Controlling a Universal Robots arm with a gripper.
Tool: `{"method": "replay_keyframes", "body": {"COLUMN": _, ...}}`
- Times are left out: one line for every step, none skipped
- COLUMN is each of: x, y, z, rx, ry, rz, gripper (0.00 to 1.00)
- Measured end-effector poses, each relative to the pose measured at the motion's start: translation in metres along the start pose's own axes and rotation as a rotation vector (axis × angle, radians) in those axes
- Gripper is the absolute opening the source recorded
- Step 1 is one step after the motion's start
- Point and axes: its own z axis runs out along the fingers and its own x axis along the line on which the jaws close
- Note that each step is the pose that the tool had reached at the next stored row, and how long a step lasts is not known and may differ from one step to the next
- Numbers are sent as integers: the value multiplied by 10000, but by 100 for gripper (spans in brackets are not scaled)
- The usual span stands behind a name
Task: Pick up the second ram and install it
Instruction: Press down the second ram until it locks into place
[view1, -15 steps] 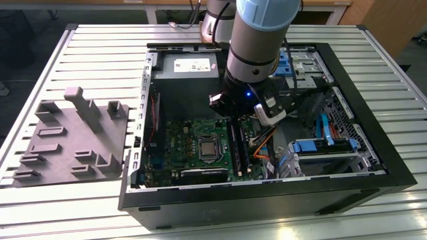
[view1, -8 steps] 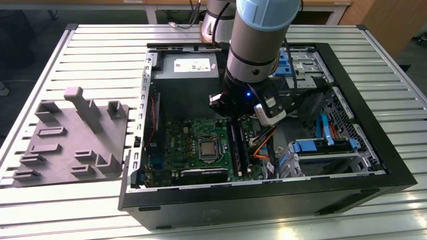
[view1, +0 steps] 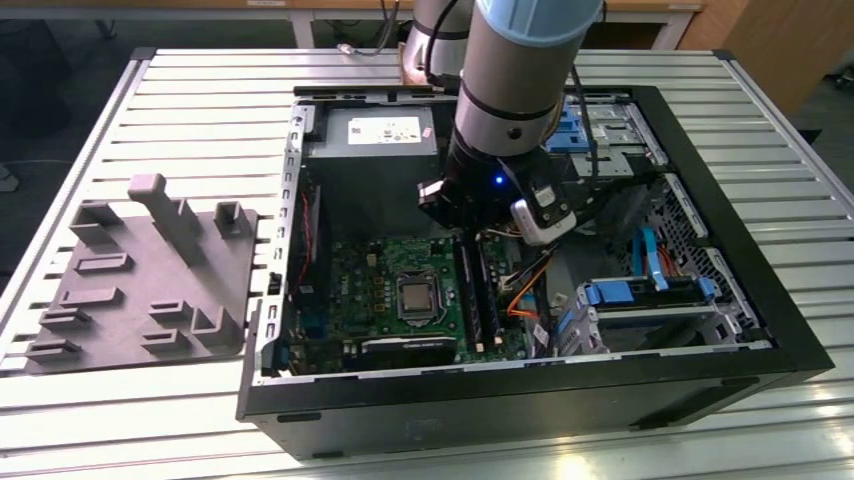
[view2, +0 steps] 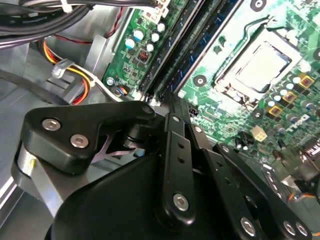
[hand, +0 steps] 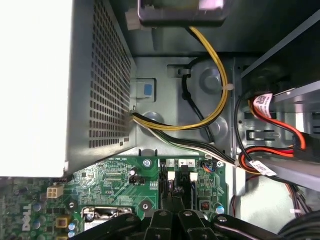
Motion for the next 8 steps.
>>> {"method": "replay_keyframes", "body": {"x": 0, "y": 2, "z": -18, "rx": 4, "ry": 0, "rz": 0, "gripper": 11}}
{"method": "replay_keyframes", "body": {"x": 1, "y": 3, "z": -34, "rx": 8, "ry": 0, "rz": 1, "gripper": 11}}
{"method": "replay_keyframes", "body": {"x": 1, "y": 4, "z": -51, "rx": 16, "ry": 0, "rz": 1, "gripper": 11}}
{"method": "replay_keyframes", "body": {"x": 1, "y": 5, "z": -65, "rx": 21, "ry": 0, "rz": 1, "gripper": 11}}
{"method": "replay_keyframes", "body": {"x": 2, "y": 6, "z": -79, "rx": 24, "ry": 0, "rz": 1, "gripper": 11}}
{"method": "replay_keyframes", "body": {"x": 2, "y": 7, "z": -94, "rx": 30, "ry": 0, "rz": 1, "gripper": 11}}
{"method": "replay_keyframes", "body": {"x": 3, "y": 8, "z": -106, "rx": 36, "ry": 0, "rz": 1, "gripper": 11}}
{"method": "replay_keyframes", "body": {"x": 3, "y": 9, "z": -115, "rx": 43, "ry": -1, "rz": 1, "gripper": 11}}
